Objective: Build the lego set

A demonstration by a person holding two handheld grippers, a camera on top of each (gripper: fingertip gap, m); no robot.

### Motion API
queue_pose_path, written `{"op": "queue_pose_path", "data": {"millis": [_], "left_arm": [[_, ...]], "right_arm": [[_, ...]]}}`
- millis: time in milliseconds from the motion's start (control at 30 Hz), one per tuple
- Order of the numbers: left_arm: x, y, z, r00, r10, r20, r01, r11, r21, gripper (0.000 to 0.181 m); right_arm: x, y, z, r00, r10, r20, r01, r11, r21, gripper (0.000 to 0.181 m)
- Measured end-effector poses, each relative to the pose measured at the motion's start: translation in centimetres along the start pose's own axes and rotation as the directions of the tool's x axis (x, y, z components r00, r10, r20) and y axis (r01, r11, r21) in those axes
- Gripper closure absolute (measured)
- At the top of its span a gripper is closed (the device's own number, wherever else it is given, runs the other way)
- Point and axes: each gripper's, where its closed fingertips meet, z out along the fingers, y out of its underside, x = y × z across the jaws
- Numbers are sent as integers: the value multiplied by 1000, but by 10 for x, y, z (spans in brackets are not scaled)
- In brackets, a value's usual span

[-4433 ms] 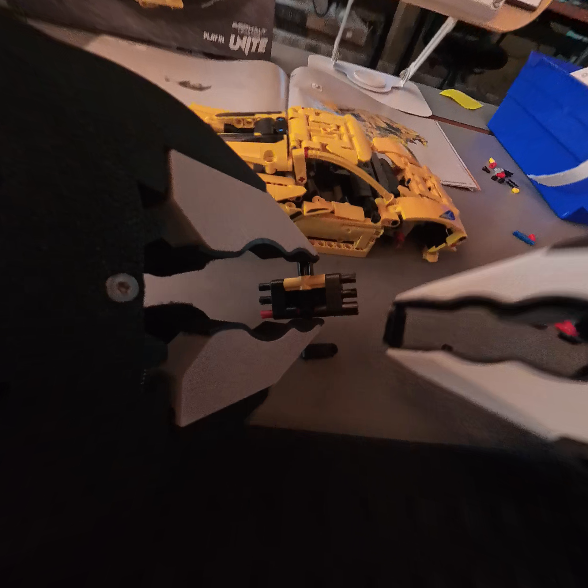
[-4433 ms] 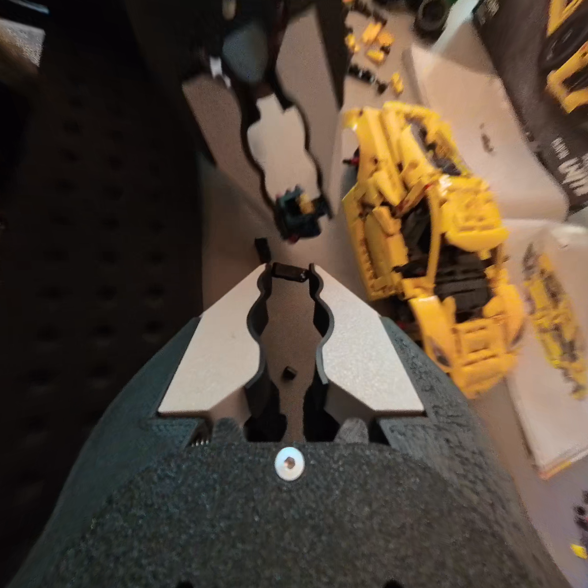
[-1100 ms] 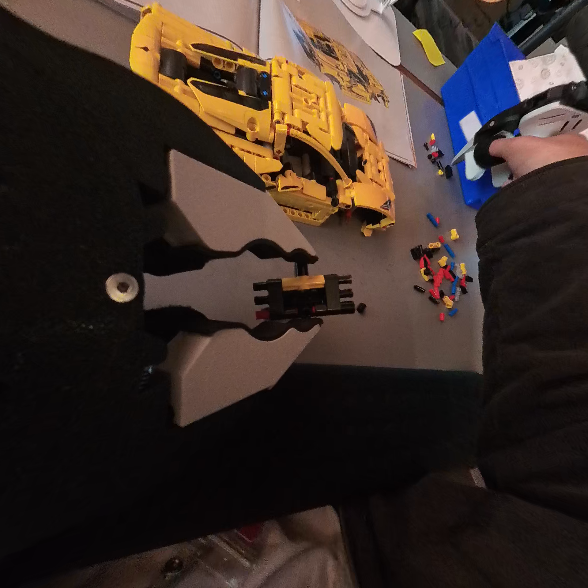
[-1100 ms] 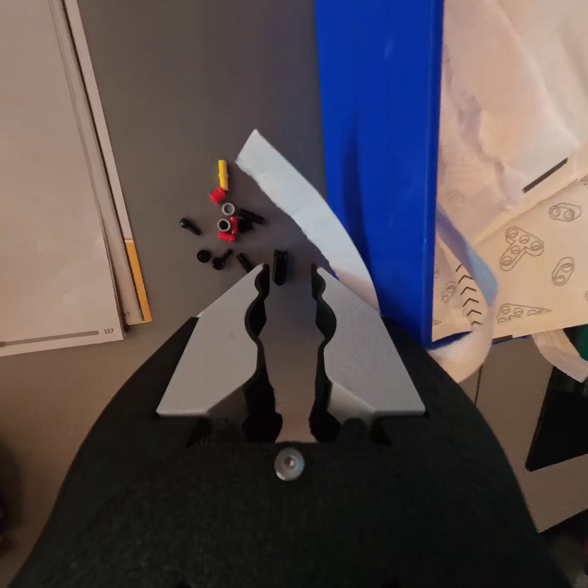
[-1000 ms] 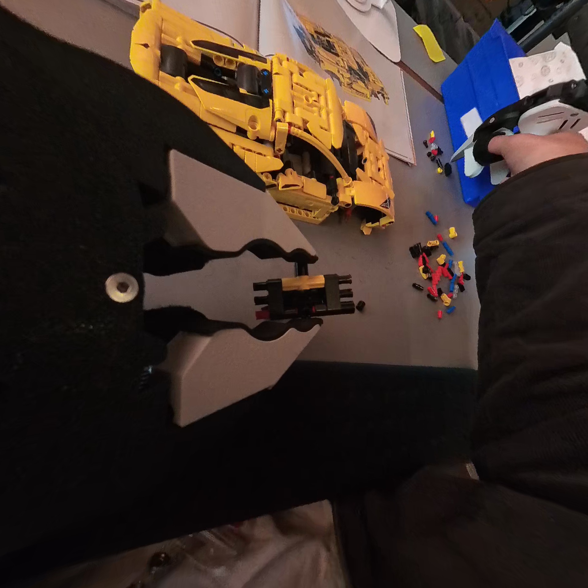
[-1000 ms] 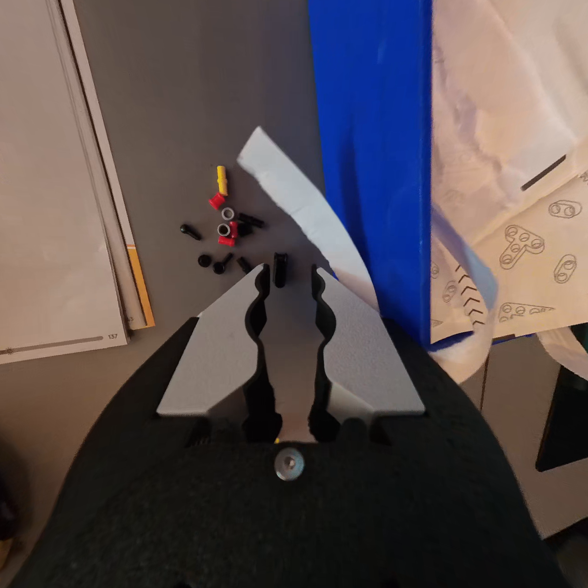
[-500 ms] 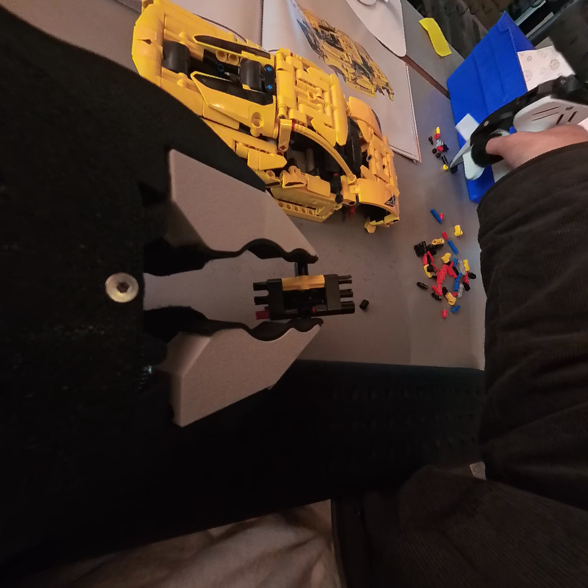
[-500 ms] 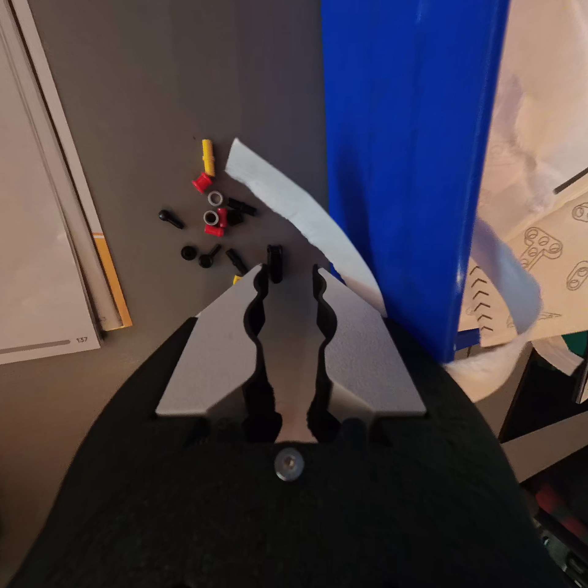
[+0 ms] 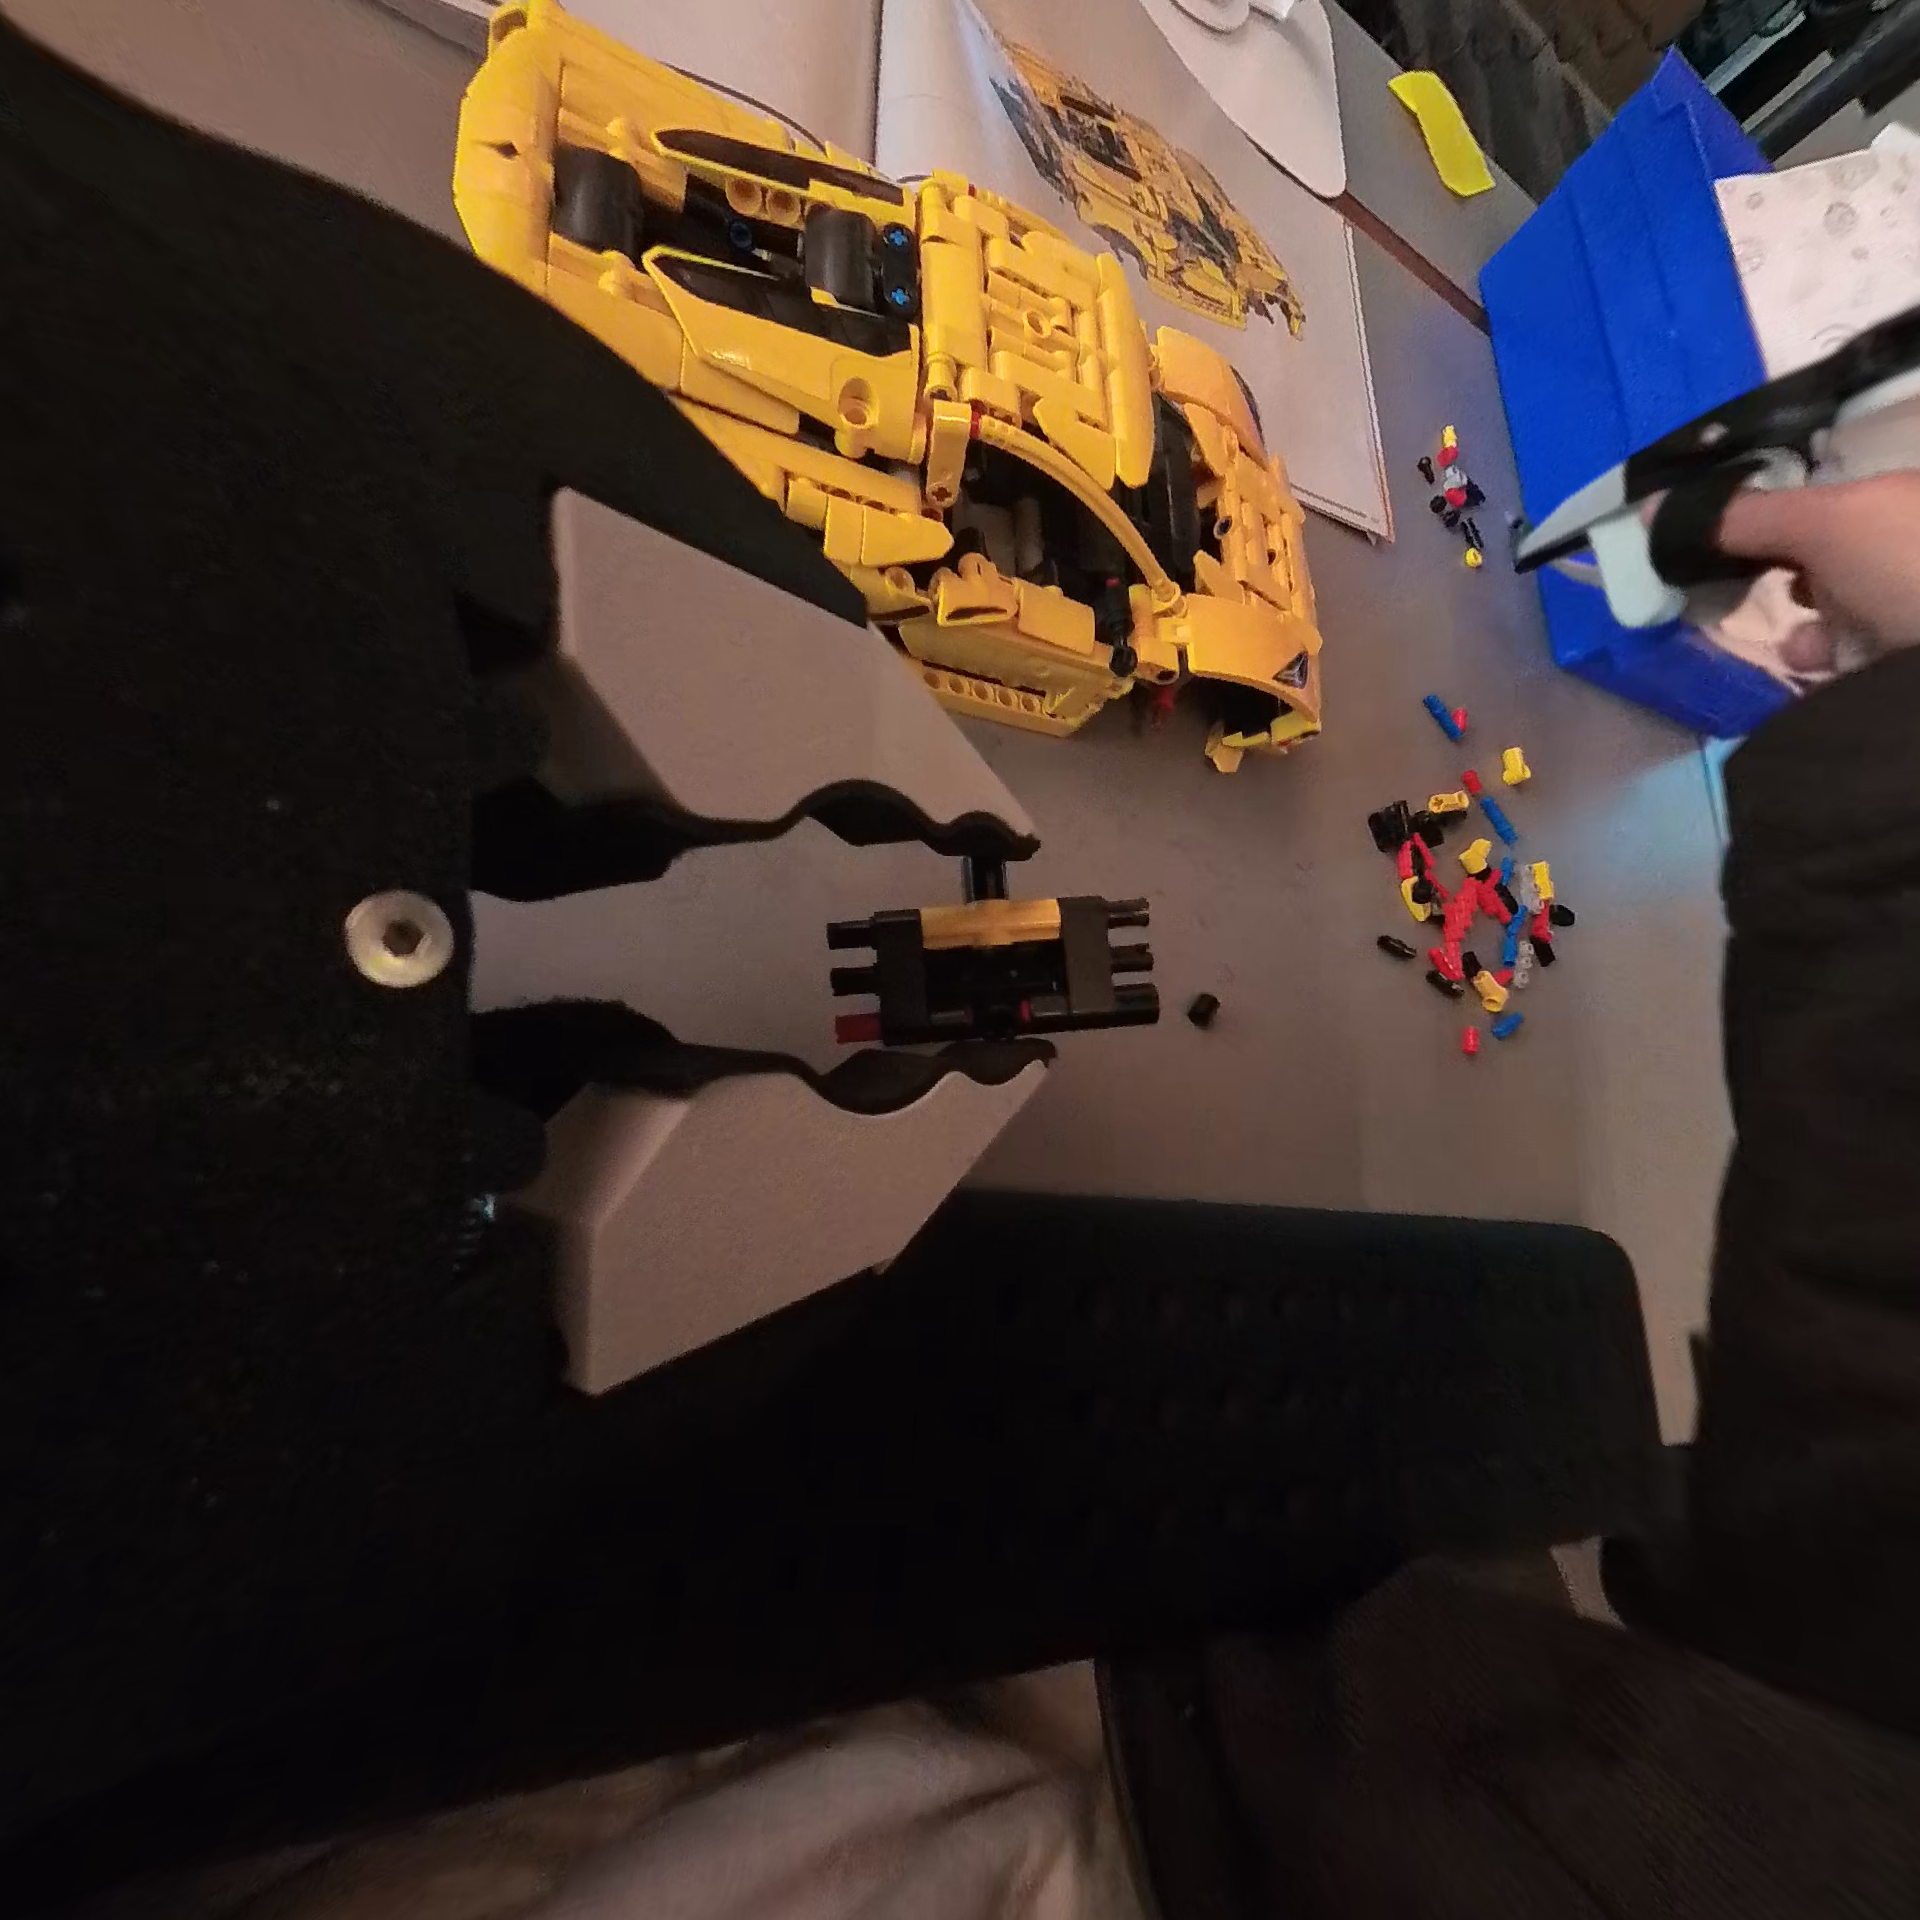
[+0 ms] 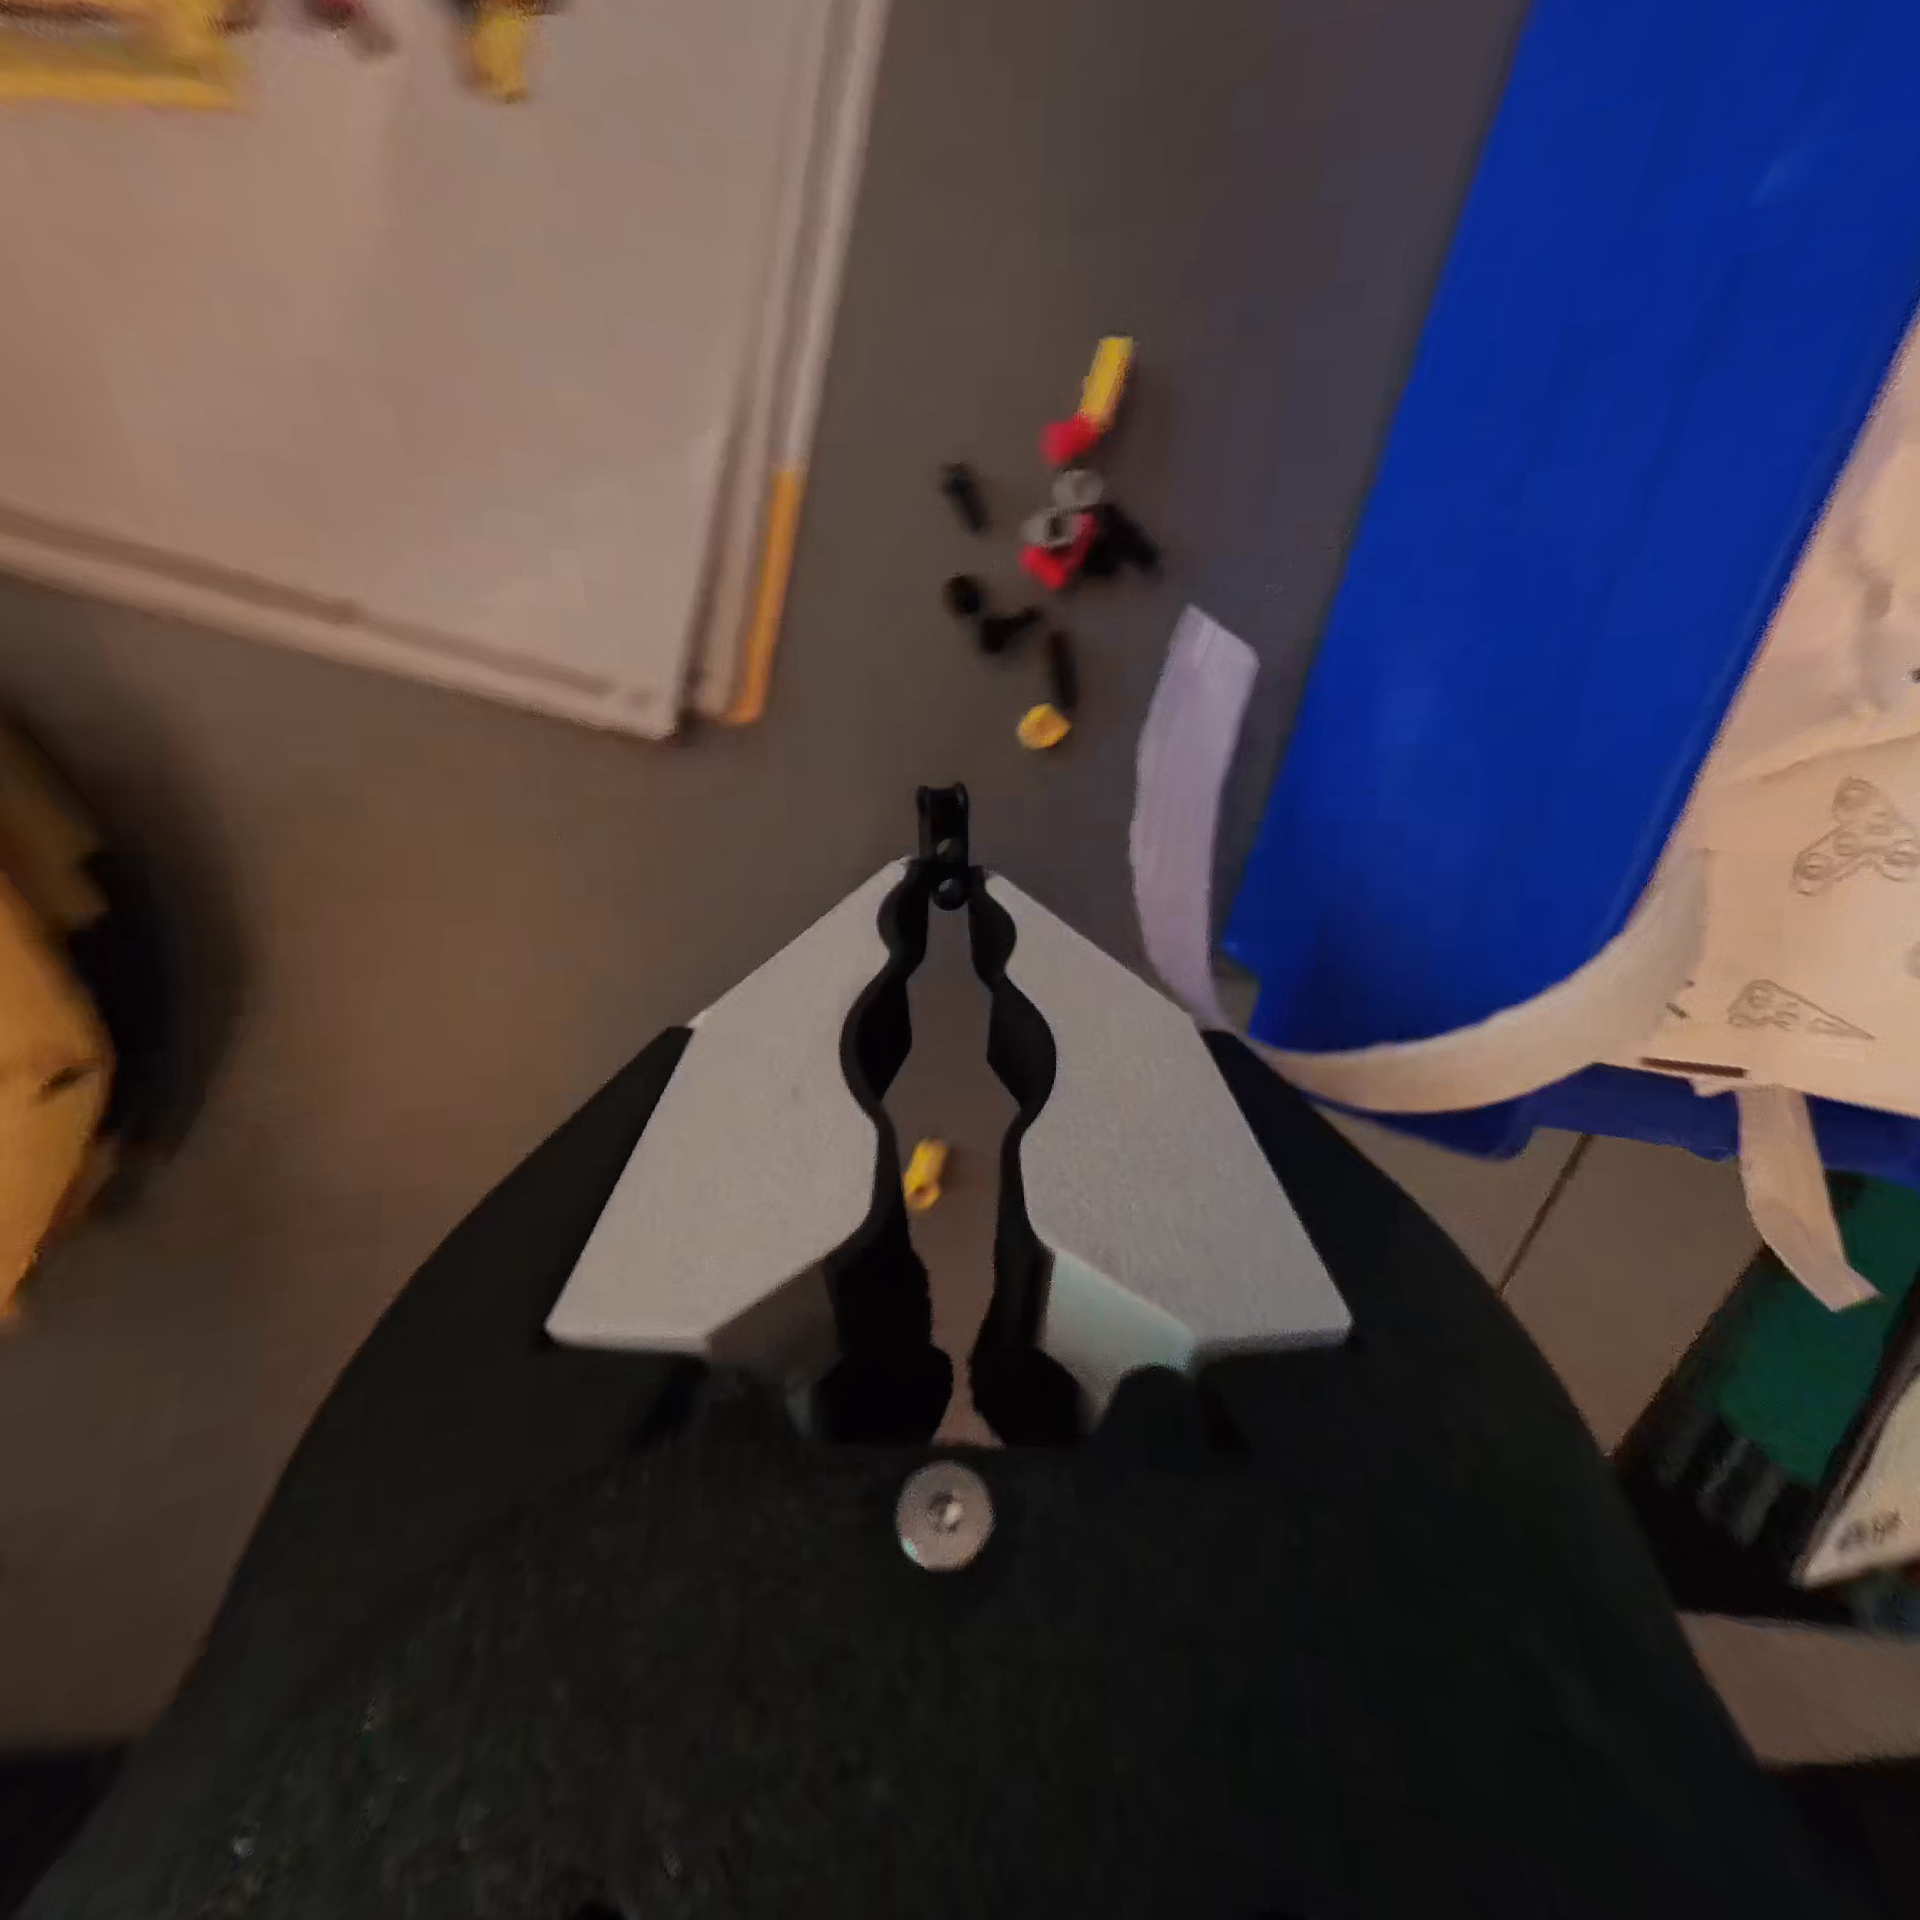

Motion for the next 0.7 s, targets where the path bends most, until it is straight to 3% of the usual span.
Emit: {"op": "queue_pose_path", "data": {"millis": [133, 200, 300, 467, 700], "left_arm": [[-5, 1, 0, 1000, 4, 30, -4, 1000, -6, 146], [-9, 3, 0, 998, 25, 58, -24, 1000, -19, 146], [-10, 10, 3, 995, 54, 79, -49, 997, -59, 146], [-13, 21, 8, 991, 86, 102, -74, 990, -121, 146], [-15, 26, 10, 989, 98, 110, -81, 985, -152, 146]], "right_arm": [[-60, 22, -39, 963, -203, 178, 188, 977, 97, 175], [-112, 45, -61, 866, -369, 338, 326, 928, 178, 175], [-165, 89, -66, 735, -531, 422, 511, 843, 171, 175], [-193, 125, -48, 663, -643, 384, 642, 752, 150, 175], [-198, 134, -49, 657, -636, 406, 614, 763, 202, 172]]}}
